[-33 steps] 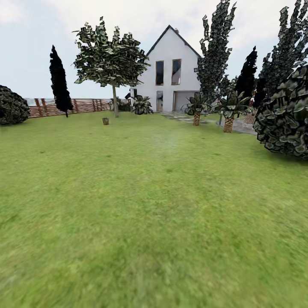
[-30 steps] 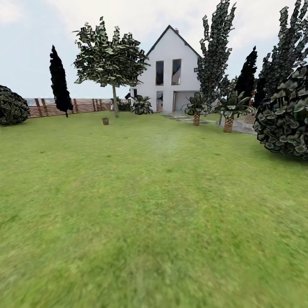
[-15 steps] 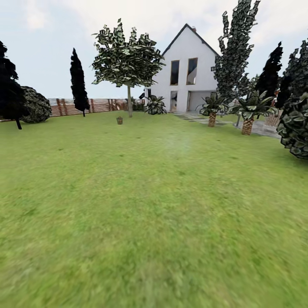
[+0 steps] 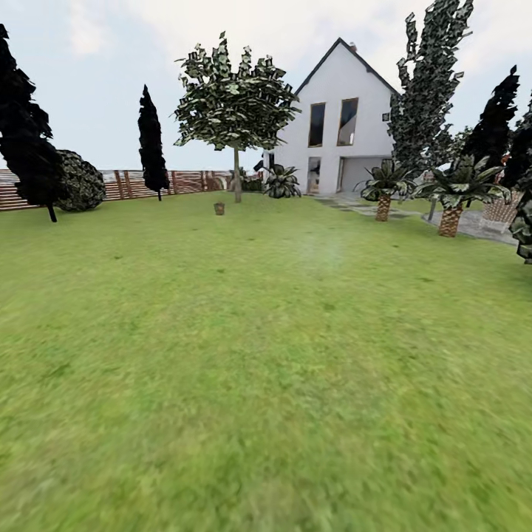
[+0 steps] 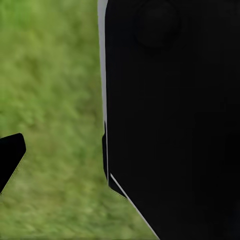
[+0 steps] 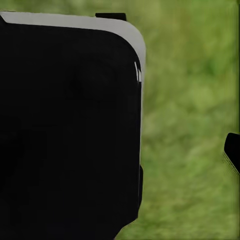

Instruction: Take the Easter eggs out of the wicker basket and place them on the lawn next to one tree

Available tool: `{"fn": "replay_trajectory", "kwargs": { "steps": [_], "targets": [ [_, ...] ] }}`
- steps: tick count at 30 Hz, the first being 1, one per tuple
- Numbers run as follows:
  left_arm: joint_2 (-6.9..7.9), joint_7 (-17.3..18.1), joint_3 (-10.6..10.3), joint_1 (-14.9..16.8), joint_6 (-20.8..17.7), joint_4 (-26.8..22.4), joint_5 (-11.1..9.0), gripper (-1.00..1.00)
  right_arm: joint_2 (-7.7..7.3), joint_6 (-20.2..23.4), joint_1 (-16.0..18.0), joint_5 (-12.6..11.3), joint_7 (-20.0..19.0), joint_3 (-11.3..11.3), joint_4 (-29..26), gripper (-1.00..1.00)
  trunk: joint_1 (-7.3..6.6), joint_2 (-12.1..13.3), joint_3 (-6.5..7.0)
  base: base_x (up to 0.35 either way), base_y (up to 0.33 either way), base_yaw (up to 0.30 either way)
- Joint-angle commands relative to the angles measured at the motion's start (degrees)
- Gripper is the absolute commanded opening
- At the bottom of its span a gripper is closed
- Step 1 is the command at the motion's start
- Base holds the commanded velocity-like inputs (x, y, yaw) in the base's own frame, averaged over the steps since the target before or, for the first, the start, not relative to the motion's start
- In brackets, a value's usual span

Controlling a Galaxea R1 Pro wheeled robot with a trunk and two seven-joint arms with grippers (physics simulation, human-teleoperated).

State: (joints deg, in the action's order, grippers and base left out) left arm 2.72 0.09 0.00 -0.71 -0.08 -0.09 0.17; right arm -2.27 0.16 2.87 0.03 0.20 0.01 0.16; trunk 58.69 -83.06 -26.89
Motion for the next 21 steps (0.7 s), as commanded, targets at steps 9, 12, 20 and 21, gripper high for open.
{"fn": "replay_trajectory", "kwargs": {
  "steps": [9, 12, 20, 21],
  "targets": [
    [0.0, 0.1, 0.0, 0.0, -0.1, 0.0, -0.1, 1.0, -0.01, -0.1, 0.0, 0.2, 0.1, 0.1, 0.0, 1.0, 0.03, 0.0, -0.04, 0.337, 0.0, 0.0],
    [0.0, 0.1, 0.0, 0.0, -0.1, 0.0, -0.2, 1.0, -0.01, -0.1, 0.0, 0.2, 0.0, 0.1, 0.0, 1.0, 0.03, 0.0, -0.04, 0.337, 0.0, 0.0],
    [0.0, 0.1, 0.1, 0.0, -0.1, -0.1, -0.3, 1.0, -0.01, -0.1, 0.0, 0.2, 0.0, 0.2, 0.0, 1.0, 0.03, 0.0, -0.04, 0.337, 0.0, 0.0],
    [0.0, 0.1, 0.1, 0.0, -0.1, -0.1, -0.3, 1.0, -0.01, -0.1, 0.0, 0.2, 0.0, 0.2, 0.0, 1.0, 0.03, 0.0, -0.04, 0.338, 0.0, 0.0]
  ]
}}
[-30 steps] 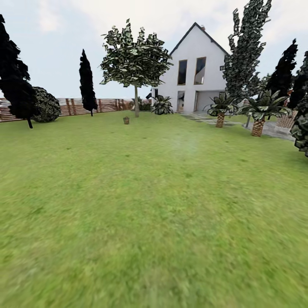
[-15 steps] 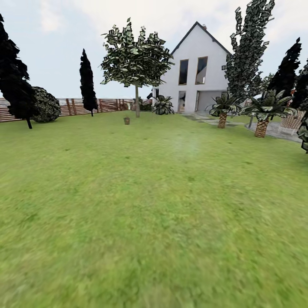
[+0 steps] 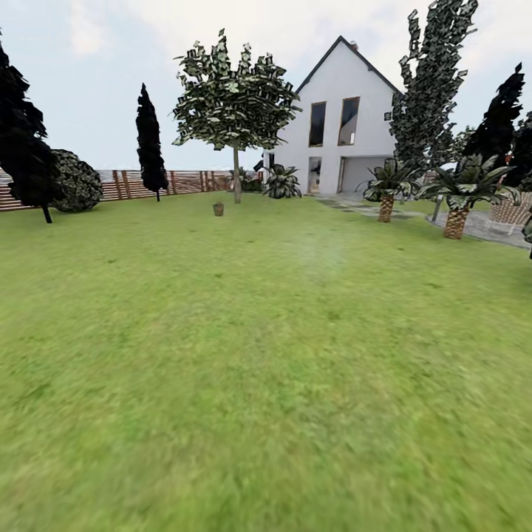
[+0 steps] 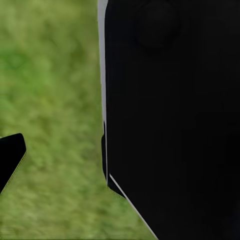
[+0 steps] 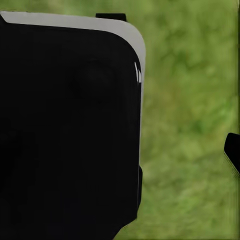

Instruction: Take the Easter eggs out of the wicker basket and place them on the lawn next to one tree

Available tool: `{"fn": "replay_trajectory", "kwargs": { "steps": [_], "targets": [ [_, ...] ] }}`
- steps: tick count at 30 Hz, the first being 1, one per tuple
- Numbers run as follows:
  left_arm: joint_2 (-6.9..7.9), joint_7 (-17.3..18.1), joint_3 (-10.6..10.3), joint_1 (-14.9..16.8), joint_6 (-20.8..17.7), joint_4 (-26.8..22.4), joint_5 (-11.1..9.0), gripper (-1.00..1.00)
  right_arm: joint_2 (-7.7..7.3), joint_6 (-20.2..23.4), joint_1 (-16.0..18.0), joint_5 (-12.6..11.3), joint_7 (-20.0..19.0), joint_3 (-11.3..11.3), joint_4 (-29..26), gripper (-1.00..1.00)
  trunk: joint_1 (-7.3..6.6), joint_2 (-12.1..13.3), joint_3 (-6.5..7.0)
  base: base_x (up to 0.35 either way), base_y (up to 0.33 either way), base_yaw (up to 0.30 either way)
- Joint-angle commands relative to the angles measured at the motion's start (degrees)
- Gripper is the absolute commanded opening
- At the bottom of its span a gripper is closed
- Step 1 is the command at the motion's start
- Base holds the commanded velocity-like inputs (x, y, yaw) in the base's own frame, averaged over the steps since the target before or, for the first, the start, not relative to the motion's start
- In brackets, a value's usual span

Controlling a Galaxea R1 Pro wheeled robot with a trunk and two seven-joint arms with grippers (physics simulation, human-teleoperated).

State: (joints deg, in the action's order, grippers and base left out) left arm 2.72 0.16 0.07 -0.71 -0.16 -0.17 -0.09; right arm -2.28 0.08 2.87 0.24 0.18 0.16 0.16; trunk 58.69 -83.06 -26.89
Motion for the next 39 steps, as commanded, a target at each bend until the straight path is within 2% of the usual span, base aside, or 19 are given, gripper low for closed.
{"fn": "replay_trajectory", "kwargs": {
  "steps": [1, 9, 12, 14, 16, 17, 18, 19, 21, 22, 23, 24, 26, 28, 29, 31, 36, 39],
  "targets": [
    [0.0, 0.0, 0.0, 0.0, 0.0, 0.0, 0.0, 1.0, 0.0, 0.0, 0.0, 0.0, 0.0, 0.0, 0.0, 1.0, 0.03, 0.0, -0.04, 0.338, 0.0, 0.0],
    [-0.38, -0.1, 0.2, 0.0, -0.2, -1.2, -0.5, 1.0, -0.28, -0.1, 0.0, -0.6, 0.1, -0.7, -0.2, 1.0, 0.03, 0.0, -0.04, 0.338, 0.0, 0.0],
    [-0.58, -0.1, 0.2, 0.0, -0.2, -4.0, -2.1, 1.0, -0.22, -0.2, 0.0, -0.8, 0.1, -0.7, -0.4, 1.0, 0.03, 0.0, -0.08, 0.34, 0.006, 0.0],
    [-0.43, -0.2, 0.2, 0.0, -1.7, -9.6, -4.6, 1.0, -0.01, -0.3, 0.0, -0.8, 0.1, -0.6, -1.0, 1.0, 0.03, 0.0, -0.08, 0.34, 0.02, 0.0],
    [-0.17, -0.2, 0.2, 0.0, -7.4, -16.9, -7.1, 1.0, 0.25, 0.5, 0.1, -0.5, 0.2, -0.5, -6.1, 1.0, 0.03, 0.0, -0.09, 0.341, 0.008, 0.0],
    [0.1, -0.3, 0.2, 0.1, -12.1, -21.7, -8.8, 1.0, 0.38, 2.1, 0.2, -0.3, 0.2, -0.5, -11.1, 1.0, 0.03, 0.0, -0.09, 0.341, 0.004, 0.0],
    [0.63, -0.4, 0.4, 0.1, -17.8, -27.0, -10.6, 1.0, 0.45, 5.7, 0.2, -0.2, 0.2, -0.4, -17.3, 1.0, 0.03, 0.0, -0.09, 0.341, 0.003, 0.0],
    [1.91, -0.7, 1.1, 0.2, -27.0, -35.7, -13.3, 1.0, 0.44, 16.4, 0.2, -0.1, 0.2, -0.4, -28.2, 1.0, 0.03, 0.0, -0.09, 0.342, 0.001, 0.0],
    [3.41, -0.8, 2.5, 0.4, -37.6, -46.7, -15.6, 1.0, 0.43, 35.3, 0.4, 0.0, 0.2, -0.4, -44.4, 1.0, 0.03, 0.0, -0.09, 0.342, 0.001, 0.0],
    [3.94, -0.9, 3.8, 0.4, -41.6, -51.4, -16.1, 1.0, 0.46, 43.2, 0.5, 0.0, 0.1, -0.3, -52.5, 1.0, 0.03, 0.0, -0.09, 0.343, 0.0, 0.0],
    [4.55, -1.1, 5.8, 0.5, -46.1, -56.8, -16.5, 1.0, 0.49, 50.1, 0.8, 0.0, 0.2, -0.3, -62.9, 1.0, 0.03, 0.0, -0.09, 0.343, 0.0, 0.0],
    [5.1, -1.2, 7.0, 0.7, -49.3, -60.1, -16.8, 1.0, 0.51, 53.4, 1.6, 0.0, 0.2, -0.2, -69.2, 1.0, 0.03, 0.0, -0.09, 0.343, 0.0, 0.0],
    [5.86, -1.3, 7.8, 1.9, -51.9, -62.2, -16.9, 1.0, 0.53, 55.6, 2.5, 0.1, 0.2, 0.0, -73.0, 1.0, 0.03, 0.0, -0.09, 0.343, 0.0, 0.0],
    [6.12, -1.3, 8.0, 3.8, -53.4, -64.5, -16.9, 1.0, 0.54, 56.5, 2.9, 0.5, 0.2, 1.7, -73.6, 1.0, 0.03, 0.0, -0.09, 0.343, 0.0, 0.0],
    [6.18, -1.3, 7.9, 4.4, -53.8, -65.1, -16.9, 1.0, 0.49, 56.7, 3.0, 1.1, 0.2, 3.1, -73.3, 1.0, 0.03, 0.0, -0.09, 0.343, 0.0, 0.0],
    [6.21, -1.3, 7.9, 4.8, -54.1, -65.5, -16.9, 1.0, 0.64, 56.9, 3.1, 2.6, 0.2, 4.7, -73.2, 1.0, 0.03, 0.0, -0.09, 0.343, 0.0, 0.0],
    [6.42, -1.0, 8.1, 5.0, -55.4, -65.7, -17.3, 1.0, 0.91, 56.9, 3.1, 4.0, 0.2, 5.2, -71.7, 1.0, 0.03, 0.0, -0.09, 0.332, 0.0, 0.0],
    [7.41, -0.9, 8.3, 5.0, -55.8, -65.9, -17.2, 1.0, 0.66, 56.9, 3.1, 4.0, 0.3, 4.9, -70.7, 1.0, 0.03, 0.0, -0.09, 0.318, 0.0, 0.0]
  ]
}}
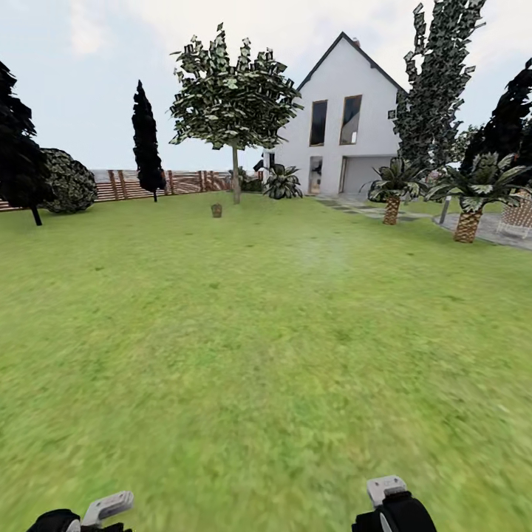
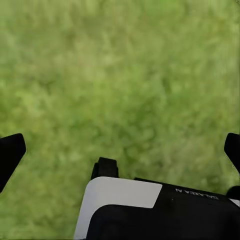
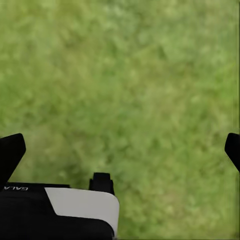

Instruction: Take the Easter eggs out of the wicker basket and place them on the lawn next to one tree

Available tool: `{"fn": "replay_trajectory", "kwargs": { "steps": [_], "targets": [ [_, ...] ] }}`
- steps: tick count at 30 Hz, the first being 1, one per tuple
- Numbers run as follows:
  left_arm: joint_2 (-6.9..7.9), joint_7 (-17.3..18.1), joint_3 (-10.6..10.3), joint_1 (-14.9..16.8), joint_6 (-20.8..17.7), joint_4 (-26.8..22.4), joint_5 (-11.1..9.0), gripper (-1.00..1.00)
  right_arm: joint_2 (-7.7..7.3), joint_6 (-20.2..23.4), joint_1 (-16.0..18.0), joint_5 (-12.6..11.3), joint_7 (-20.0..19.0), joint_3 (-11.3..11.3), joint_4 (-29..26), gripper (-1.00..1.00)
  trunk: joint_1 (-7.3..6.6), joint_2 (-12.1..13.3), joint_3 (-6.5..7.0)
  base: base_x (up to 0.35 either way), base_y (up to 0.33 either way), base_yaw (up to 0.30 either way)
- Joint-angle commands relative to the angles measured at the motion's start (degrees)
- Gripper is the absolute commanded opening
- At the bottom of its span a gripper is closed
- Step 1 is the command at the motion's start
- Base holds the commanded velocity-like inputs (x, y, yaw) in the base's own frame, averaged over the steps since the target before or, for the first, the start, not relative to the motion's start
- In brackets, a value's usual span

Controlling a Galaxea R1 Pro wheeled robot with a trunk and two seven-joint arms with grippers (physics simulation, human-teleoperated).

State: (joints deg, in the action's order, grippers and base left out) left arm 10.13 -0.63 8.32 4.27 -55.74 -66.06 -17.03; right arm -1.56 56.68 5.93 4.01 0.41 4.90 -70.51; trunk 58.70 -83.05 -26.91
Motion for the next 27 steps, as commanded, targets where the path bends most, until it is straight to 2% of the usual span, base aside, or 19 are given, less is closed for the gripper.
{"fn": "replay_trajectory", "kwargs": {
  "steps": [1, 3, 4, 5, 10, 14, 27],
  "targets": [
    [2.0, 0.0, 0.2, 0.0, -0.3, 0.2, -0.1, 1.0, -0.33, 0.3, 0.0, 0.3, 0.0, -0.1, 0.1, 1.0, 0.03, 0.0, -0.06, 0.331, 0.0, 0.0],
    [4.89, 0.2, 0.2, 0.0, -0.3, 0.7, -0.4, 1.0, -0.46, 0.3, 0.0, 0.3, 0.0, -0.4, 0.1, 1.0, 0.03, 0.0, -0.06, 0.335, 0.0, 0.0],
    [5.51, 0.5, 0.2, 0.0, -0.3, 0.8, -0.4, 1.0, -0.46, 0.3, 0.0, 0.3, 0.0, -0.4, 0.2, 1.0, 0.03, 0.0, -0.06, 0.337, 0.0, 0.0],
    [6.86, 1.6, 0.1, 0.0, -0.3, 1.1, -0.5, 1.0, -0.35, 0.3, 0.0, 0.3, 0.0, -0.5, 0.2, 1.0, 0.03, 0.0, -0.06, 0.338, 0.0, 0.0],
    [8.7, 5.8, 0.2, 0.0, -0.3, 2.8, -0.4, 1.0, 0.18, 0.2, 0.0, 0.5, 1.3, -0.1, 0.6, 1.0, 0.03, 0.0, -0.06, 0.339, 0.0, 0.0],
    [9.03, 6.2, 0.2, 0.1, -0.2, 3.0, -0.4, 1.0, 0.24, 0.2, 0.0, 0.5, 1.9, 0.1, 0.6, 1.0, 0.03, 0.0, -0.06, 0.339, 0.0, 0.0],
    [7.64, 6.3, 0.0, 0.0, -0.2, 3.3, -0.6, 1.0, 0.12, 0.2, 0.0, 0.2, 1.9, -0.2, 2.3, 1.0, 0.03, 0.0, -0.06, 0.339, 0.0, 0.0]
  ]
}}
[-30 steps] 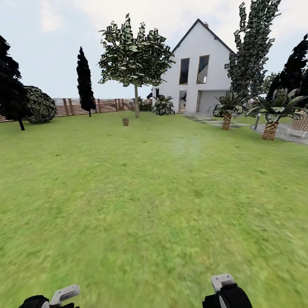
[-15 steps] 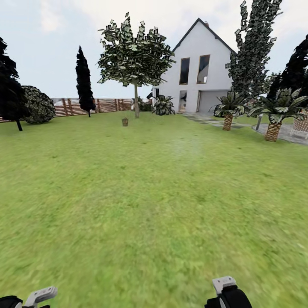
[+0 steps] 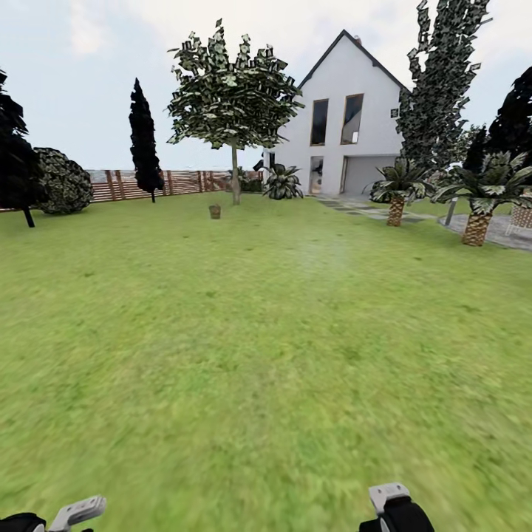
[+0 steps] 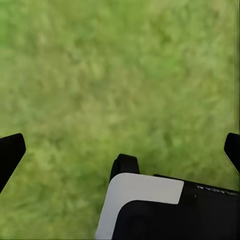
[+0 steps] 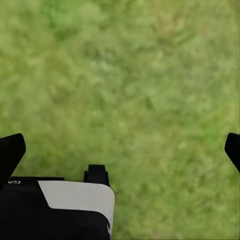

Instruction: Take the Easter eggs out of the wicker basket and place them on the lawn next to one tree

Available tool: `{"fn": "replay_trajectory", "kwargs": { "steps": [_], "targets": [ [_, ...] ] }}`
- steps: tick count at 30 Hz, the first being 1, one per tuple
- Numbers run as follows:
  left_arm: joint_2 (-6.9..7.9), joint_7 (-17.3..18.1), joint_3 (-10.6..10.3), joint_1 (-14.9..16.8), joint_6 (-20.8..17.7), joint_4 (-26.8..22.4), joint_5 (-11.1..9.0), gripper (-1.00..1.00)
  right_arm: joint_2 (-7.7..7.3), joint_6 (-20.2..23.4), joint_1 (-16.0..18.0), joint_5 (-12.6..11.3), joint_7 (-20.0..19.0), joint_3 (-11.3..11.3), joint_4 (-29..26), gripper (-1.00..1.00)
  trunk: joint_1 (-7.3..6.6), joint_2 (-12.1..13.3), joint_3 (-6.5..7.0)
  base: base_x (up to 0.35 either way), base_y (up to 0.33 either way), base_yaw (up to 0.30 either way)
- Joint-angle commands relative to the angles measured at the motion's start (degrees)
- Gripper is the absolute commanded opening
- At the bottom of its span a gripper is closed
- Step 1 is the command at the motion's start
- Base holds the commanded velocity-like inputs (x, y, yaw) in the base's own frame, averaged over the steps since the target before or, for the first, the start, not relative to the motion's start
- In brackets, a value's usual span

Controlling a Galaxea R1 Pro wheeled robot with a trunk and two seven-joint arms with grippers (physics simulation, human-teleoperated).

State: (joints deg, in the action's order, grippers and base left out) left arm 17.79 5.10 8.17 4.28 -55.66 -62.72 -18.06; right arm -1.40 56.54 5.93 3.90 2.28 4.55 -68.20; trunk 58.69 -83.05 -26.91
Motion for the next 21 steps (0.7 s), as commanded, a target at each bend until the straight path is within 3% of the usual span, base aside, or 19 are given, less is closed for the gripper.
{"fn": "replay_trajectory", "kwargs": {
  "steps": [1, 7, 15, 21],
  "targets": [
    [-0.36, 0.5, 0.1, 0.0, -0.2, 0.0, 0.5, 1.0, -0.03, 0.3, 0.0, 0.3, 0.1, 0.2, 0.5, 1.0, 0.03, 0.0, -0.06, 0.339, 0.0, 0.0],
    [-1.6, 0.5, -0.1, 0.0, -0.3, 0.0, 0.8, 1.0, 0.06, 0.2, 0.0, 0.5, 0.2, 0.3, 1.0, 1.0, 0.03, 0.0, -0.06, 0.339, 0.0, 0.0],
    [-1.69, 0.6, -0.1, 0.0, -0.3, 0.0, 0.7, 1.0, 0.08, 0.2, 0.0, 0.5, 0.1, 0.3, 0.9, 1.0, 0.03, 0.0, -0.06, 0.339, 0.0, 0.001],
    [-1.87, 0.5, -0.2, 0.0, -0.3, 0.0, 0.7, 1.0, -0.01, 0.2, 0.0, 0.5, 0.2, 0.1, 0.7, 1.0, 0.03, 0.0, -0.06, 0.339, 0.0, 0.19]
  ]
}}
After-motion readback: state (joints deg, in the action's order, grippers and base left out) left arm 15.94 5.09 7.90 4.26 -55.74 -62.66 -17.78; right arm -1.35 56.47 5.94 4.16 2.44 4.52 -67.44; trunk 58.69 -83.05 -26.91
